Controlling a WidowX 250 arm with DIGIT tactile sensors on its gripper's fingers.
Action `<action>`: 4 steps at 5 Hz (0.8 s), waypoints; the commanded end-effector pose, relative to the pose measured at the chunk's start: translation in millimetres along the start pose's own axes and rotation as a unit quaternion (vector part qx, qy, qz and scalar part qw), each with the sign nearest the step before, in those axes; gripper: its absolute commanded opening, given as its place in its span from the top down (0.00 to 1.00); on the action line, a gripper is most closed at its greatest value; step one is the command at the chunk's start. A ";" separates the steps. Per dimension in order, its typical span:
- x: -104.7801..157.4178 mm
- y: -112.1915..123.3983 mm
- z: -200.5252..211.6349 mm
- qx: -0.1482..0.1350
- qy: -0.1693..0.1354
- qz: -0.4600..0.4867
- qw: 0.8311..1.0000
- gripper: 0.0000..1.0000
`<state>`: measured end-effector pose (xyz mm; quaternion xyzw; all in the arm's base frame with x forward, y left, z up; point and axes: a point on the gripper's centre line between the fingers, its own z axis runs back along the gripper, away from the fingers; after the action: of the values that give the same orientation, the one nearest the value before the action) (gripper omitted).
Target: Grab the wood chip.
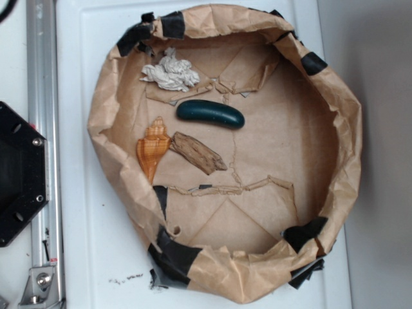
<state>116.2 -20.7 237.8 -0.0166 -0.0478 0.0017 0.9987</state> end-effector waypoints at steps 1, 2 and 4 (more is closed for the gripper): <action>0.0 0.0 0.0 0.000 0.000 0.000 1.000 0.00; 39.3 39.0 -48.3 -0.007 0.055 0.104 0.993 0.00; 129.3 75.3 -111.0 -0.069 0.013 0.196 0.978 0.00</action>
<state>250.2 43.3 119.0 -0.0956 0.0005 0.1920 0.9767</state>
